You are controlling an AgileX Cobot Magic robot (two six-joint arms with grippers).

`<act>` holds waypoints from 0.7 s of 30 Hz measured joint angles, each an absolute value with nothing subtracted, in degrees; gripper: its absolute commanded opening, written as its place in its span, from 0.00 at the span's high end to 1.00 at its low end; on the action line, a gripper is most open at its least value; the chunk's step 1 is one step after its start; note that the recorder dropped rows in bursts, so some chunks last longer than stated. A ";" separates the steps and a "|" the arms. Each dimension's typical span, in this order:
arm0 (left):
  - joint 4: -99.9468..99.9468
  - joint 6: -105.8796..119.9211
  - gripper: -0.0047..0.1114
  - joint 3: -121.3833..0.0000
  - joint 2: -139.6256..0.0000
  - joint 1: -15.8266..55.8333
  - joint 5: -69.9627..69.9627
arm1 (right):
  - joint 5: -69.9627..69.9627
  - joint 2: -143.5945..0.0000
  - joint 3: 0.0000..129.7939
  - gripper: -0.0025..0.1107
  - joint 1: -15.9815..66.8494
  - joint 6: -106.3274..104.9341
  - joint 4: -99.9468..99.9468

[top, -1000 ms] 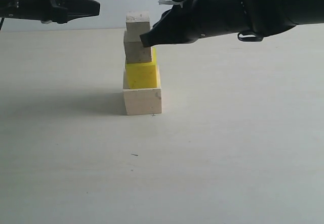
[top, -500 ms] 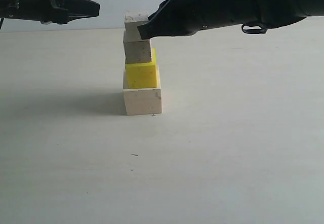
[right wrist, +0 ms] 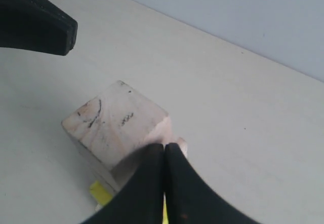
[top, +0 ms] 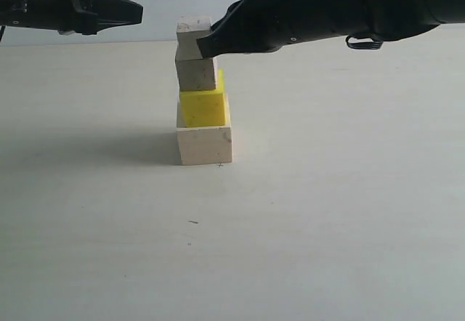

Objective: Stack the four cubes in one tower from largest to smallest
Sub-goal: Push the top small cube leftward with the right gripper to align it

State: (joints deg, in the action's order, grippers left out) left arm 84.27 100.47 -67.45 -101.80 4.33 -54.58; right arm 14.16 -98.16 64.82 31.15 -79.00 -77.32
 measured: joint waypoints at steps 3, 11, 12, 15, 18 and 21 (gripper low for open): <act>84.27 100.47 0.96 -67.45 -101.80 4.33 -54.58 | 13.95 -98.97 64.82 0.98 31.15 -79.00 -77.32; 84.17 100.36 0.96 -67.45 -101.80 4.33 -54.58 | 12.95 -99.91 64.82 0.98 31.15 -79.00 -77.18; 84.17 100.36 0.96 -67.45 -101.80 4.33 -54.58 | 12.95 -99.91 64.82 0.98 31.15 -79.00 -77.18; 84.17 100.36 0.96 -67.45 -101.80 4.33 -54.58 | 13.64 -99.91 64.82 0.98 31.15 -79.00 -77.18; 84.17 100.36 0.96 -67.45 -101.80 4.33 -54.58 | 14.01 -99.91 64.82 0.98 31.15 -79.00 -77.18; 84.17 100.36 0.96 -67.45 -101.80 4.33 -54.58 | 14.26 -99.91 64.82 0.98 31.15 -79.00 -77.18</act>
